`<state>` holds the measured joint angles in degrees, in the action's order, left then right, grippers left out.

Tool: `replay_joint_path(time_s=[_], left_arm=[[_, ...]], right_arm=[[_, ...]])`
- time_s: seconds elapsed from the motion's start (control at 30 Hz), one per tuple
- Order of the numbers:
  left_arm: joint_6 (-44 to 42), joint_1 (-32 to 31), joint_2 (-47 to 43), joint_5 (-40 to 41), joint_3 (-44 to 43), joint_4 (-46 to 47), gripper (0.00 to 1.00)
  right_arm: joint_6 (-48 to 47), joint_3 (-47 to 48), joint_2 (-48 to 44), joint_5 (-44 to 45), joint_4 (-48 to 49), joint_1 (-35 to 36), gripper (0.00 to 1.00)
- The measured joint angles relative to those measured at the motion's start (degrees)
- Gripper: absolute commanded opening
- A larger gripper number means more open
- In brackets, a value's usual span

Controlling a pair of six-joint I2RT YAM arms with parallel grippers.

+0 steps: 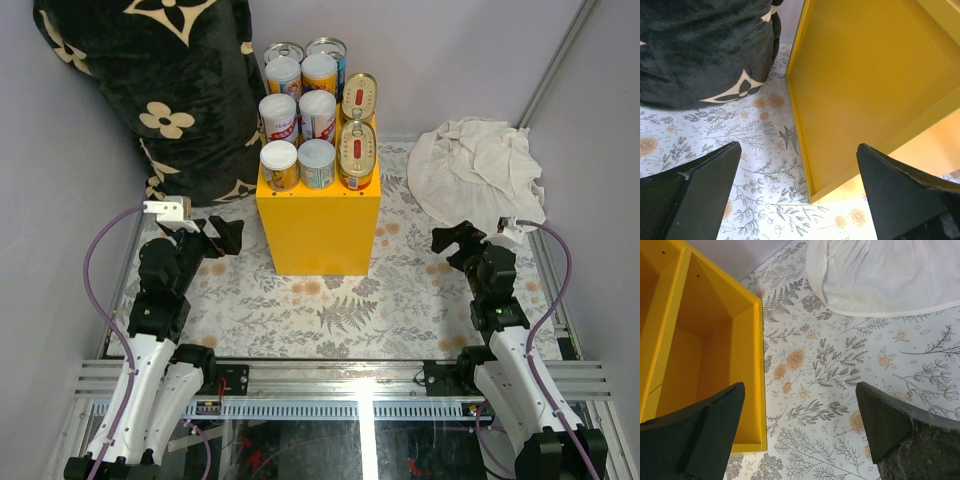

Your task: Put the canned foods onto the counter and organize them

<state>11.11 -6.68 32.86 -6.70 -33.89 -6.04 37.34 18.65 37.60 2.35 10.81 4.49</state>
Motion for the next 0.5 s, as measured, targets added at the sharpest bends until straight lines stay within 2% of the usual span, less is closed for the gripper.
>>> replay_joint_path(time_s=[0.5], left_arm=[[0.1,0.0,-0.1,-0.5,0.0,0.0,1.00]], right_arm=[[0.0,0.0,0.0,-0.1,0.2,0.0,1.00]])
